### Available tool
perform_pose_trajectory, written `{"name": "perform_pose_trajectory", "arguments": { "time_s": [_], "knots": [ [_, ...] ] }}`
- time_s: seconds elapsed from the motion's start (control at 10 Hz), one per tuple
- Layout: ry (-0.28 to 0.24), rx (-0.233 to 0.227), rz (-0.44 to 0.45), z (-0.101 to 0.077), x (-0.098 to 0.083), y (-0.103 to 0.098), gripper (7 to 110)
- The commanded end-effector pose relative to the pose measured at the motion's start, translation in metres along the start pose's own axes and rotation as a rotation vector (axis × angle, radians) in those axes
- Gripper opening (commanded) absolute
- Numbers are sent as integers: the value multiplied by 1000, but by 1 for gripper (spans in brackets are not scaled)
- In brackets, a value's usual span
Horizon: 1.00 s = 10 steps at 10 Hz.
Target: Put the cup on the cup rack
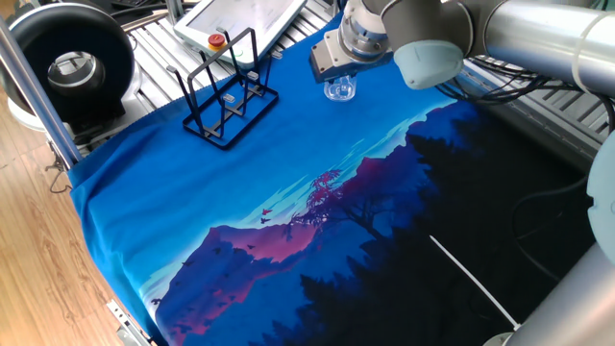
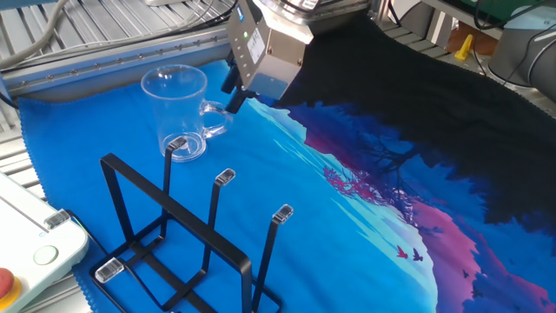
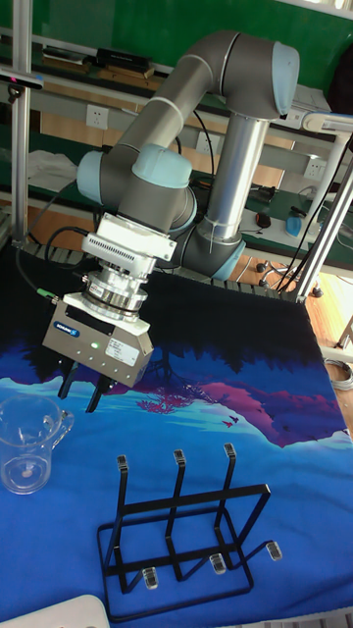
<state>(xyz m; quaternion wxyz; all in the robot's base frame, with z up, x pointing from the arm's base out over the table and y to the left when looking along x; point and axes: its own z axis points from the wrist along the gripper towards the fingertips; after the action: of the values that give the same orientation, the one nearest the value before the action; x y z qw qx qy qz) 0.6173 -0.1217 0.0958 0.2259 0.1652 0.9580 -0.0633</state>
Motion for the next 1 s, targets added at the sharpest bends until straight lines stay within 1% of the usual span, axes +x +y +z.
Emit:
{"name": "perform_pose_trajectory", "arguments": {
  "time_s": [0.0,0.1,0.3,0.4,0.5,0.6,0.7,0.8,0.9],
  "knots": [
    [30,4,-4,-1,7,-3,44],
    [71,17,-18,-1,17,-6,44],
    [122,22,-45,-2,29,-8,44],
    [138,31,-58,-3,33,-11,44],
    [144,44,-68,-3,35,-14,44],
    [154,45,-56,-4,37,-14,44],
    [140,63,-52,-3,34,-18,44],
    [128,61,-42,-3,31,-18,44],
    [124,59,-55,-3,30,-17,44]
  ]
}}
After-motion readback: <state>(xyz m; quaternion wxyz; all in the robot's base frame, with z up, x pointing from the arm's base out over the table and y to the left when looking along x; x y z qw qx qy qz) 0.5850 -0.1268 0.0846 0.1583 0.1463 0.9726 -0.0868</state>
